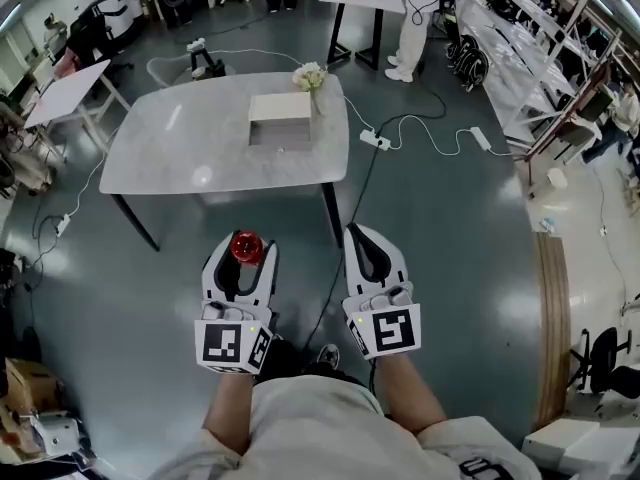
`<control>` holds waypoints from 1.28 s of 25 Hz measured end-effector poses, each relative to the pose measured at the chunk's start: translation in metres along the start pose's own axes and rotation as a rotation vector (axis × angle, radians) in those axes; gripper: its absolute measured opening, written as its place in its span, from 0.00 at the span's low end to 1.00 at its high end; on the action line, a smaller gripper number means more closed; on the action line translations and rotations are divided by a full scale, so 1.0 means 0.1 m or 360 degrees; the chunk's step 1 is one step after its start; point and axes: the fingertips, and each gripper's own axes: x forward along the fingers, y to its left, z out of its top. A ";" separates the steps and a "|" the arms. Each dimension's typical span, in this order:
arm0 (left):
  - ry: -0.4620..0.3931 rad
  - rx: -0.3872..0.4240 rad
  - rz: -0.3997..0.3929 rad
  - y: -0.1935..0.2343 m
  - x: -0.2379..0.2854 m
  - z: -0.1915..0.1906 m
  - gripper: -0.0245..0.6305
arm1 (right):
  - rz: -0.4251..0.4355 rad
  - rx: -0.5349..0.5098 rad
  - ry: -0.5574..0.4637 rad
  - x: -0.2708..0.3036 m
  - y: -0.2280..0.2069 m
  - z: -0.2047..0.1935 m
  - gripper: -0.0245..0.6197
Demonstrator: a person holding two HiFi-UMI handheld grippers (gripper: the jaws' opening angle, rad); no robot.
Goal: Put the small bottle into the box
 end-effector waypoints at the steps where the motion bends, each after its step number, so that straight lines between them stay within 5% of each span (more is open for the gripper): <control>1: 0.0011 -0.0002 0.0005 0.03 0.01 -0.02 0.41 | 0.0008 0.0006 0.0014 0.03 0.01 -0.04 0.08; 11: 0.0032 -0.0070 -0.0021 0.47 0.71 -0.20 0.41 | 0.0033 -0.0023 0.0114 0.70 -0.08 -0.32 0.08; 25: 0.0084 -0.0152 -0.0213 1.88 2.24 -0.29 0.41 | 0.0050 -0.0052 0.0185 2.86 0.06 -0.59 0.08; 32: 0.0172 -0.0212 -0.0253 2.38 2.60 -0.50 0.41 | 0.0027 -0.0052 0.0287 3.39 0.12 -0.83 0.08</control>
